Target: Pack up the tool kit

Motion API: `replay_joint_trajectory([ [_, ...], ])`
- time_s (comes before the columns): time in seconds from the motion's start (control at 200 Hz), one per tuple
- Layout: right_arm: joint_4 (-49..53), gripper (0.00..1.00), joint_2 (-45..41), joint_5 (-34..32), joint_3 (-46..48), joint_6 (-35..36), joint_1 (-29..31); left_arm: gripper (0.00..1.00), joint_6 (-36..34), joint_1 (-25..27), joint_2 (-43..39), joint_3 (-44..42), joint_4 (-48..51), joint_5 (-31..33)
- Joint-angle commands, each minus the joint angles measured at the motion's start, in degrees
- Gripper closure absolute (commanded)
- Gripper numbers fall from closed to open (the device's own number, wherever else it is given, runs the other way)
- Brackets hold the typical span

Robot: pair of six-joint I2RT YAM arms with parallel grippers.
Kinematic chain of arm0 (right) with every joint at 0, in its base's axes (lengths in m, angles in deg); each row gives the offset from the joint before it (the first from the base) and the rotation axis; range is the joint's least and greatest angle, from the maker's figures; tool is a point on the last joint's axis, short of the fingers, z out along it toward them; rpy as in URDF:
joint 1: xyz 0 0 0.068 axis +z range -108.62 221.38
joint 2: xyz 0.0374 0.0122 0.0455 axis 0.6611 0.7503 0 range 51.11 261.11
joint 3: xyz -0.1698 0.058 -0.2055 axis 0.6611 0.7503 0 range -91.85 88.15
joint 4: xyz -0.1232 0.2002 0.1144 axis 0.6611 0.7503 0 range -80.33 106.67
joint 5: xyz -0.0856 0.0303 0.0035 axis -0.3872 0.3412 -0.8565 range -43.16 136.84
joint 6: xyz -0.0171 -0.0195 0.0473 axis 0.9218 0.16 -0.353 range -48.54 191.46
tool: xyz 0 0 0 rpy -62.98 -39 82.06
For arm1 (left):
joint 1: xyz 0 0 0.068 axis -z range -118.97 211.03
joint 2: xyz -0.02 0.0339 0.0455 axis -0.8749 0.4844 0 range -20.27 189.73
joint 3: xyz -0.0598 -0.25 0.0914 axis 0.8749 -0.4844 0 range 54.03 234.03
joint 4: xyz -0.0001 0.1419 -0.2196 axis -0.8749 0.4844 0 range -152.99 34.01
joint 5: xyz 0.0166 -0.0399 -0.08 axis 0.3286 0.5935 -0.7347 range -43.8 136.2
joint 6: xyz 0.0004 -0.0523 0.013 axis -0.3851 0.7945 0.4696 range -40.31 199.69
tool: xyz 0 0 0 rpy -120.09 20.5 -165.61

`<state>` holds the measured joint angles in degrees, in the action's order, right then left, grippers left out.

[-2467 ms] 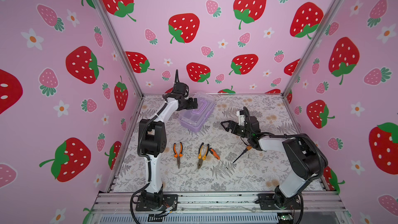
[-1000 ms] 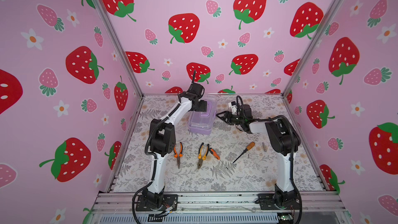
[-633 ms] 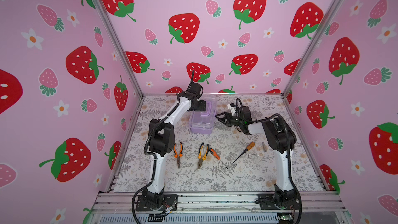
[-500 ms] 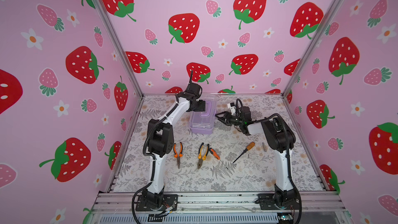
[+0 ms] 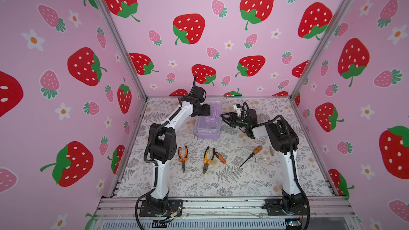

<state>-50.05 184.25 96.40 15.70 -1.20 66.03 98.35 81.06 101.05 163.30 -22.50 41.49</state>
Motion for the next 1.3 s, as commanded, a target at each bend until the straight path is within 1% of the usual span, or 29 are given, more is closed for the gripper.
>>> replay_joint_trajectory([
  [0.0,-3.27,0.35,0.88,0.1,-2.12,-2.13,0.56,0.42,1.51,0.12,-1.35,-0.53,-0.31,-2.77],
  [0.09,-2.83,0.37,1.13,0.14,-2.85,-2.13,0.91,0.43,1.59,0.19,-1.51,-0.82,-0.76,-2.84],
  [0.125,-2.62,0.39,1.14,-0.02,-2.88,-2.05,1.01,0.43,1.65,0.18,-1.48,-0.89,-0.76,-2.83],
  [0.145,-2.52,0.4,1.14,-0.12,-2.96,-1.98,1.02,0.44,1.66,0.11,-1.52,-0.9,-0.81,-4.36],
  [0.19,-2.12,0.41,1.06,-0.18,-3.07,-1.75,1.11,0.45,1.82,0.21,-1.52,-0.91,-0.86,-4.68],
  [0.235,0.55,0.41,0.83,-0.36,-3.5,-0.49,1.19,0.45,2.04,0.27,-1.55,-0.98,-0.94,-4.88],
  [0.27,3.59,0.39,0.73,-0.53,-4.13,1.57,1.28,0.46,2.16,0.28,-1.73,-1.2,-1.36,-5.26],
  [0.345,7.22,0.29,0.5,-1.0,-4.46,4.16,1.54,0.46,2.49,0.23,-1.96,-1.43,-1.79,-5.64],
  [0.425,6.7,0.27,0.92,-0.83,-4.41,3.69,1.72,0.46,2.69,0.25,-1.9,-1.35,-1.86,-5.79],
  [0.635,2.18,0.3,2.38,0.12,-4.62,-0.55,2.33,0.47,3.21,0.27,-2.03,-1.79,-2.03,-6.35],
  [0.715,-1.95,0.28,3.13,0.69,-4.42,-4.42,2.6,0.48,3.56,0.31,-2.14,-2.26,-2.46,-6.76],
  [0.86,-8.8,0.28,4.1,0.8,-3.63,-10.32,2.87,0.48,3.86,0.19,-2.11,-2.56,-2.74,-7.07],
  [0.935,-10.58,0.32,4.06,0.74,-3.2,-11.74,2.96,0.48,3.78,0.36,-2.09,-2.49,-2.67,-6.98],
  [1.01,-10.96,0.38,3.64,0.36,-2.64,-12.3,2.95,0.49,3.59,0.41,-2.22,-2.49,-2.54,-6.72],
  [1.136,-7.57,0.44,2.36,-0.85,-1.97,-9.82,2.93,0.49,3.04,0.78,-2.48,-2.27,-1.97,-5.59],
  [1.261,1.75,0.48,0.06,-2.65,-2.08,-2.78,2.96,0.49,1.54,1.62,-2.58,-1.18,0.12,-3.51],
  [1.271,2.63,0.48,-0.24,-2.81,-2.09,-2.12,2.96,0.49,1.38,1.66,-2.58,-1.13,0.31,-2.22],
  [1.296,4.82,0.48,-0.77,-3.48,-2.09,-0.46,2.95,0.49,1.16,1.72,-2.65,-1.13,0.66,-1.44],
])
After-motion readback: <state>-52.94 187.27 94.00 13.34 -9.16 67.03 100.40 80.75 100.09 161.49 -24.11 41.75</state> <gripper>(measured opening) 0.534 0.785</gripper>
